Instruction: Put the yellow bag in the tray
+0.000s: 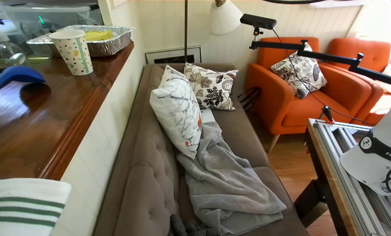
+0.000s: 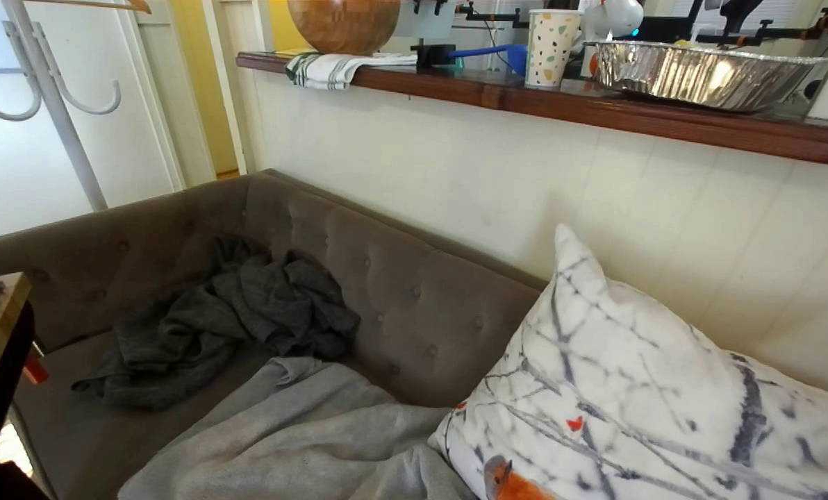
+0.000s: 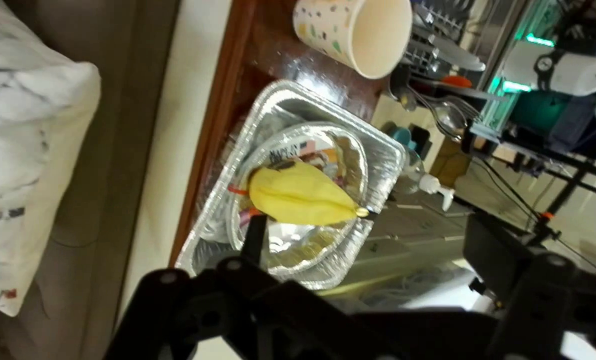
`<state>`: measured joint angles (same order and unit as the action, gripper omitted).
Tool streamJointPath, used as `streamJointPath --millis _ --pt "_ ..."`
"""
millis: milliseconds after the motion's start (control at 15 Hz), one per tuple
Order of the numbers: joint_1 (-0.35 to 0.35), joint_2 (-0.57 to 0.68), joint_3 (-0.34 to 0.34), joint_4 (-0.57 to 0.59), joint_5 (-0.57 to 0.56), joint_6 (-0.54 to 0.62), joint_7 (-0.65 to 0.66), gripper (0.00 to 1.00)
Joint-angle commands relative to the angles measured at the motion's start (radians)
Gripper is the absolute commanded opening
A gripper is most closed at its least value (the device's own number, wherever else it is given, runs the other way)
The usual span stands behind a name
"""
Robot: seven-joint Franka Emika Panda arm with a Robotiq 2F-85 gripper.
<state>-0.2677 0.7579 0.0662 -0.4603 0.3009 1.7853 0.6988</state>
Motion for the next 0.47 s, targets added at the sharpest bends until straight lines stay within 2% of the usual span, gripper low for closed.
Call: streamJointPath --millis 0,67,200,400 --pt "-0.056 -0.001 0.022 0.006 0.040 -0.236 -0.041 1.00" --pt "-0.029 0.025 0.001 0.047 0.019 -0.158 -0.017 1.00" --pt "-0.045 0.027 0.000 0.049 0.023 -0.226 -0.027 1.00" --pt "-0.045 0.027 0.003 0.049 0.024 -0.237 -0.028 1.00"
